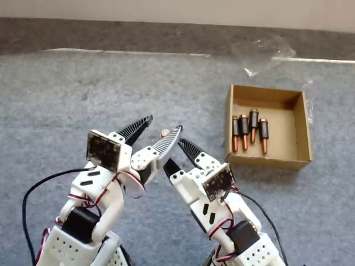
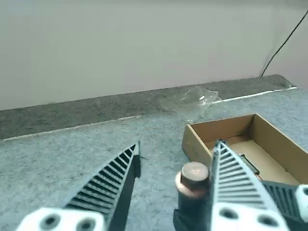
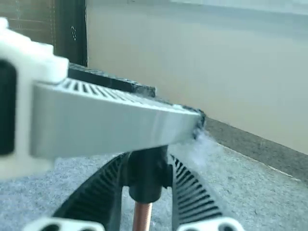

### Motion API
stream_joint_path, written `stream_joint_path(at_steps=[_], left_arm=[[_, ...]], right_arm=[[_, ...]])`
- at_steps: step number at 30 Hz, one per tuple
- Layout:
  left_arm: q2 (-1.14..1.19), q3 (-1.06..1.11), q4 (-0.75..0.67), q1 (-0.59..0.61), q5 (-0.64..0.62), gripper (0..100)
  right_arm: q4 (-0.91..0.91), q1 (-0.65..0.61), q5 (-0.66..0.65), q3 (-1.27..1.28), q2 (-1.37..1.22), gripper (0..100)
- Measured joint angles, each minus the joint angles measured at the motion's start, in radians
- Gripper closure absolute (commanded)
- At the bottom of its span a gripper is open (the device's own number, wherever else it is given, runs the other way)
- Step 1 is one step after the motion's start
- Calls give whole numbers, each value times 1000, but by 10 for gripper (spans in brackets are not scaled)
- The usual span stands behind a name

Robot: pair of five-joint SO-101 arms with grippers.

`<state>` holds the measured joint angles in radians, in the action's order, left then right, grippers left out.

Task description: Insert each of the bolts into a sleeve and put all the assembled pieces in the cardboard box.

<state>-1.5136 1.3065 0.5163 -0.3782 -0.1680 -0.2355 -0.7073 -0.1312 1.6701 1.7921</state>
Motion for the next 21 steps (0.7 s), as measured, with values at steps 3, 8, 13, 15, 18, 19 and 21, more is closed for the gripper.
stream_joint_path(at_steps=[3, 8, 13, 15, 18, 19, 21], left_arm=[[-8, 41, -54, 0, 0, 772], [3, 51, -104, 0, 5, 772], [3, 51, -112, 6, 6, 772], [3, 51, -112, 6, 6, 772], [3, 28, -112, 6, 6, 773], [3, 17, -112, 8, 6, 773], [3, -5, -112, 12, 6, 773]], right_arm=[[0, 0, 0, 0, 0, 995], [0, 0, 0, 0, 0, 995], [0, 0, 0, 0, 0, 995], [0, 0, 0, 0, 0, 995], [0, 0, 0, 0, 0, 995], [0, 0, 0, 0, 0, 995], [0, 0, 0, 0, 0, 995]])
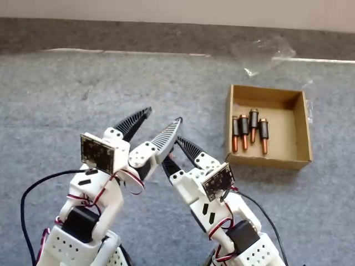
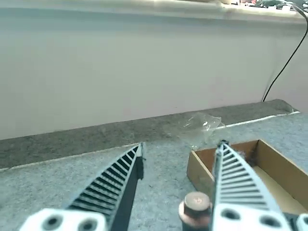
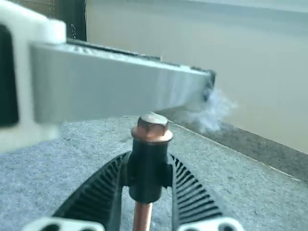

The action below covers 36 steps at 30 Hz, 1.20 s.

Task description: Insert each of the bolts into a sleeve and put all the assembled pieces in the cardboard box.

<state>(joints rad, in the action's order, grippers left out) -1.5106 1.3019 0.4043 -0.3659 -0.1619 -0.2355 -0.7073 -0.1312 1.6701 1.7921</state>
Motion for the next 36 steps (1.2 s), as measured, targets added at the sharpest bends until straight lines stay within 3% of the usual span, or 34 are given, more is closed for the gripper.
stream_joint_path(at_steps=[7, 14, 18, 24, 36], left_arm=[[0, -41, 0, 160, 0, 783], [0, -110, 0, 414, 0, 978], [0, -140, -2, 535, 75, 993], [-3, -150, -2, 559, 245, 994], [-296, -83, 107, 562, 276, 994]], right_arm=[[0, 0, 0, 0, 0, 995], [0, 0, 0, 0, 0, 995], [0, 0, 0, 0, 0, 995], [0, 0, 0, 0, 0, 995], [-2, 0, 0, 0, 0, 995]])
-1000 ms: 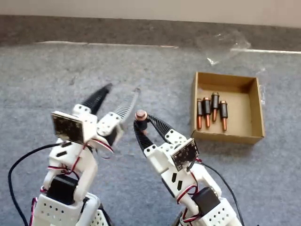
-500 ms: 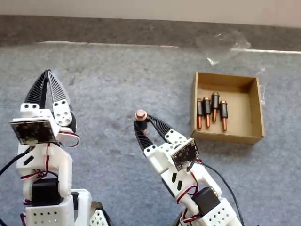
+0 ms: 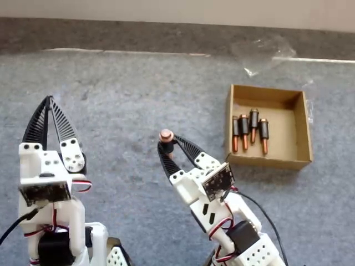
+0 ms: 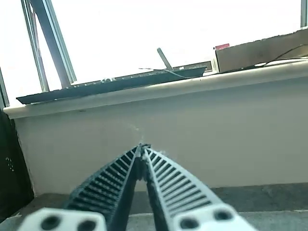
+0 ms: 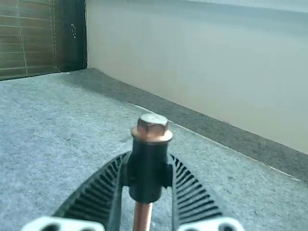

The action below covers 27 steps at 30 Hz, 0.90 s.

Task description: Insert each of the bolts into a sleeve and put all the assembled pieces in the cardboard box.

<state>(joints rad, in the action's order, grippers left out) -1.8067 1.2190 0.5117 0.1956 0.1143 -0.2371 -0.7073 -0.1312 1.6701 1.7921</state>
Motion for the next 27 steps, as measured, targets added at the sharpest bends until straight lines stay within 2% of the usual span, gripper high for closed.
stream_joint_path(at_steps=[4, 11, 14, 27], left_arm=[[5, 2, 20, -2, 0, 994], [5, 2, 80, -146, 0, 994], [5, 2, 127, -170, 0, 994], [5, 2, 275, -143, 0, 994]], right_arm=[[-34, 0, 0, 0, 0, 995], [-40, 0, 0, 0, 0, 995], [-40, 0, 0, 0, 0, 995], [-40, 0, 0, 0, 0, 995]])
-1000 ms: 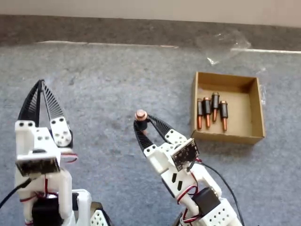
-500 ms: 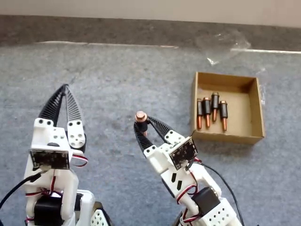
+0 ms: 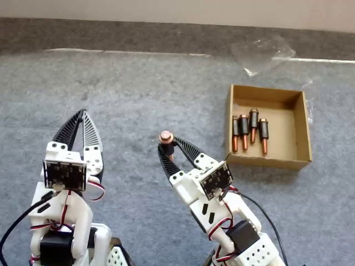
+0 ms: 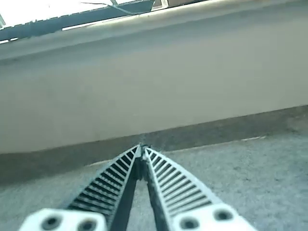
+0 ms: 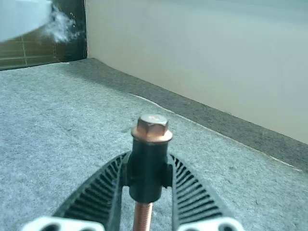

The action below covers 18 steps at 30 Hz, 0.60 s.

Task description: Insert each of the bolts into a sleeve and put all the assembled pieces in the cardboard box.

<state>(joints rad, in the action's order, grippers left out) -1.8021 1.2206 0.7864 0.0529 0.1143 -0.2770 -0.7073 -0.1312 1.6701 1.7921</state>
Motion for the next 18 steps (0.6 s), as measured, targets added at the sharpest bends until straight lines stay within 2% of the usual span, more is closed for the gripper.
stream_joint_path(at_steps=[12, 15, 18], left_arm=[[0, 2, 304, 77, 0, 994], [-5, 64, 362, 77, 0, 994], [-6, 183, 354, 83, 0, 994]], right_arm=[[0, 0, 0, 0, 0, 995], [0, 0, 0, 0, 0, 995], [0, 0, 0, 0, 0, 995]])
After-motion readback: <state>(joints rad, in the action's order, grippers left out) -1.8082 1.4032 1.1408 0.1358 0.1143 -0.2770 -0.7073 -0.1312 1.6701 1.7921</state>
